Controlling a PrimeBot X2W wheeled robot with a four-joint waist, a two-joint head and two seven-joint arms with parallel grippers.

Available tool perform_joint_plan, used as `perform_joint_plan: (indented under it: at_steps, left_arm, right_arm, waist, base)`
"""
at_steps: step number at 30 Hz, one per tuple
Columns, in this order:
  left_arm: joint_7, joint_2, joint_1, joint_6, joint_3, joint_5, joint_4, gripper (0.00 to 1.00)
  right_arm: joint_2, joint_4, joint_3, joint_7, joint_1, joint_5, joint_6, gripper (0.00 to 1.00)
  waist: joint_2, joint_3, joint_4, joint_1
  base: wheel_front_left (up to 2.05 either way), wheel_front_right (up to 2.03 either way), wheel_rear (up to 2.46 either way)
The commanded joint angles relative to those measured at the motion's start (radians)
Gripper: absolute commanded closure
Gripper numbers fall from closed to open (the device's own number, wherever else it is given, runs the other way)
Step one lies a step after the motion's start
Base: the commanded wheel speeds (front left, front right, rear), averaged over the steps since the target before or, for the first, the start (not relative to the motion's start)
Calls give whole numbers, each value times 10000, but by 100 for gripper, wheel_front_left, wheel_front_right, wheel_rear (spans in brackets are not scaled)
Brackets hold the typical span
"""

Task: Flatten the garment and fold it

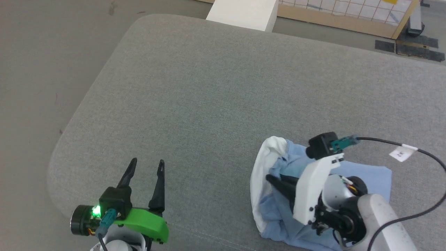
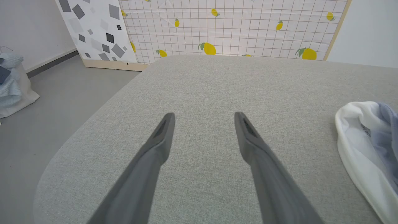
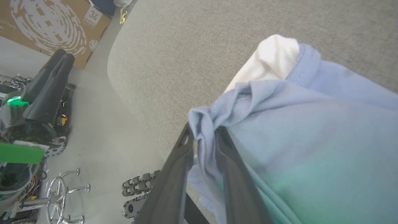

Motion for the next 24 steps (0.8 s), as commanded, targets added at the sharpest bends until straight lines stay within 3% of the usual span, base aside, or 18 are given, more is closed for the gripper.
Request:
perform_joint_plan:
  at_steps: [1, 8, 11, 16, 19, 24]
  left_arm:
    - [-47, -92, -225, -50, 25, 79, 47, 0]
    - [-47, -214, -302, -132, 108, 104, 228, 0]
    - [-47, -197, -279, -181, 162, 96, 265, 0]
    - [-47, -163, -288, -233, 294, 28, 190, 0]
    - [-47, -140, -299, -254, 339, -17, 95, 0]
    - [3, -85, -281, -241, 347, -79, -70, 0]
  right_arm:
    - [19, 88, 127, -98, -219, 89, -11, 0]
    - [19, -95, 572, -312, -729, -273, -11, 0]
    - [-356, -549, 630, -530, -1033, -527, -11, 0]
    - [-2104, -1267, 952, -1806, -1674, -834, -11, 0]
    - [-3526, -1431, 1193, -3409, -1999, -1289, -11, 0]
    - [-4781, -1107, 648, -5822, -1755, -1881, -11, 0]
  waist:
    - [0, 16, -15, -1]
    - [0, -226, -261, -1]
    - [0, -423, -449, -1]
    - [0, -715, -820, -1]
    - [0, -844, -1055, -1]
    - [0, -945, -1411, -1]
  base:
    - [0, 0, 0]
    - [0, 0, 0]
    - [0, 0, 0]
    - [0, 0, 0]
    - [0, 0, 0]
    - [0, 0, 0]
